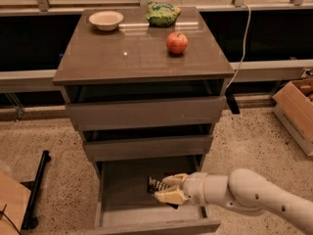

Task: Pick rxbar chocolate from bottom drawer and place on counter

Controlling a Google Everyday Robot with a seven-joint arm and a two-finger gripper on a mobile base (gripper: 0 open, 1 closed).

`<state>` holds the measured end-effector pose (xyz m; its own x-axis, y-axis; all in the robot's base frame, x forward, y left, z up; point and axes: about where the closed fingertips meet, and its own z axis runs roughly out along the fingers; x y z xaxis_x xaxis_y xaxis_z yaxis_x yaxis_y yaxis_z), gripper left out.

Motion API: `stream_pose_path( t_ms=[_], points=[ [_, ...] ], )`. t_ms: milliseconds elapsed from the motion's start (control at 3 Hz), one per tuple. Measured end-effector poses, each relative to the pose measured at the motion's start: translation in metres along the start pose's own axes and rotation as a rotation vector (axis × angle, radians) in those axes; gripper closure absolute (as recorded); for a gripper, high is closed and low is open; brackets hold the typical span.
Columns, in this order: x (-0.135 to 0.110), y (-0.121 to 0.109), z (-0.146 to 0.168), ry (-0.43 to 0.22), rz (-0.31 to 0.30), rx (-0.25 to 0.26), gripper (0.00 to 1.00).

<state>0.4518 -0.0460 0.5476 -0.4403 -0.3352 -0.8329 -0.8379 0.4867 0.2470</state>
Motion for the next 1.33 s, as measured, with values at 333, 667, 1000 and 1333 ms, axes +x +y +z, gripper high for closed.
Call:
stream_pose_path(
  t_ms=[333, 667, 1000, 1333],
  points=[
    [-0.027, -0.002, -0.019, 0.018, -0.065, 0.043, 1.0],
    [-0.027, 0.001, -0.019, 0.012, -0.064, 0.026, 1.0],
    [-0.063, 0.002, -0.044, -0.01, -0.13, 0.04, 1.0],
    [-0.173, 0.01, -0.082, -0.041, -0.342, 0.062, 1.0]
  ],
)
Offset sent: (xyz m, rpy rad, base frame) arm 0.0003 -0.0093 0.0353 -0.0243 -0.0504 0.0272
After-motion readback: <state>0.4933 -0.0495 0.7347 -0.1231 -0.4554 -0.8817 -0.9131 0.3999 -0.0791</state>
